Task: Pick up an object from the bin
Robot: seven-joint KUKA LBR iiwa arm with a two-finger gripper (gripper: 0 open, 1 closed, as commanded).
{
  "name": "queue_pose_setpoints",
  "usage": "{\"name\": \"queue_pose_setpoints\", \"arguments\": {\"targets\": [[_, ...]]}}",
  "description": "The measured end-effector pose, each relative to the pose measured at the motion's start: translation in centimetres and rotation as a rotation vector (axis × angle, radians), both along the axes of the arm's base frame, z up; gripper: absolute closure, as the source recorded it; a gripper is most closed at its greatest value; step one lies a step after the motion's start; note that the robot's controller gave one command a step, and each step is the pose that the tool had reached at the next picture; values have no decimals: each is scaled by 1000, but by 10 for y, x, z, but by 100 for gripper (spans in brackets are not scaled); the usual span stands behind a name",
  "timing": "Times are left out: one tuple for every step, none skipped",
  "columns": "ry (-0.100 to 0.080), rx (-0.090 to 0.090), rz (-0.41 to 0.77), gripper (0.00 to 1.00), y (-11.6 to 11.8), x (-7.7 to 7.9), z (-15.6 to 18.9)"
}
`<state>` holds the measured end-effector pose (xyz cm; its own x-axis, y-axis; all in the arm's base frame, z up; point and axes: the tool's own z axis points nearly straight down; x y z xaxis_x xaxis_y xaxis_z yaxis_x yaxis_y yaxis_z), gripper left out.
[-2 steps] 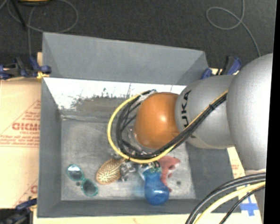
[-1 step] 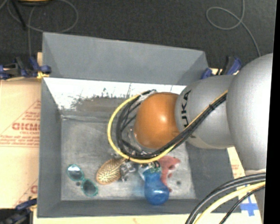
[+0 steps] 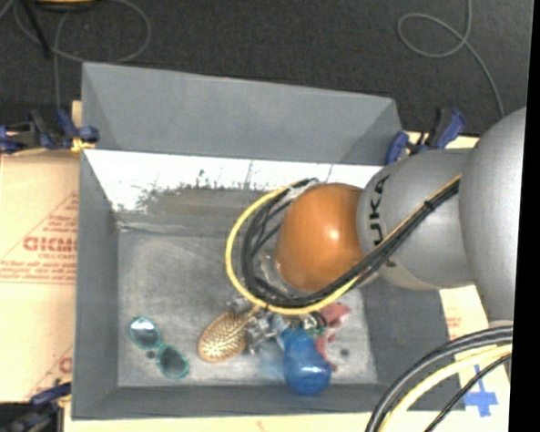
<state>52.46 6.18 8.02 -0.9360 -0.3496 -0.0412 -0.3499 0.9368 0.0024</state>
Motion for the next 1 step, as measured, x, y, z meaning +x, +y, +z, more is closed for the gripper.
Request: {"name": "queue_pose_setpoints", "arguments": {"targets": [[37,-17,0,100,34,12,188]]}}
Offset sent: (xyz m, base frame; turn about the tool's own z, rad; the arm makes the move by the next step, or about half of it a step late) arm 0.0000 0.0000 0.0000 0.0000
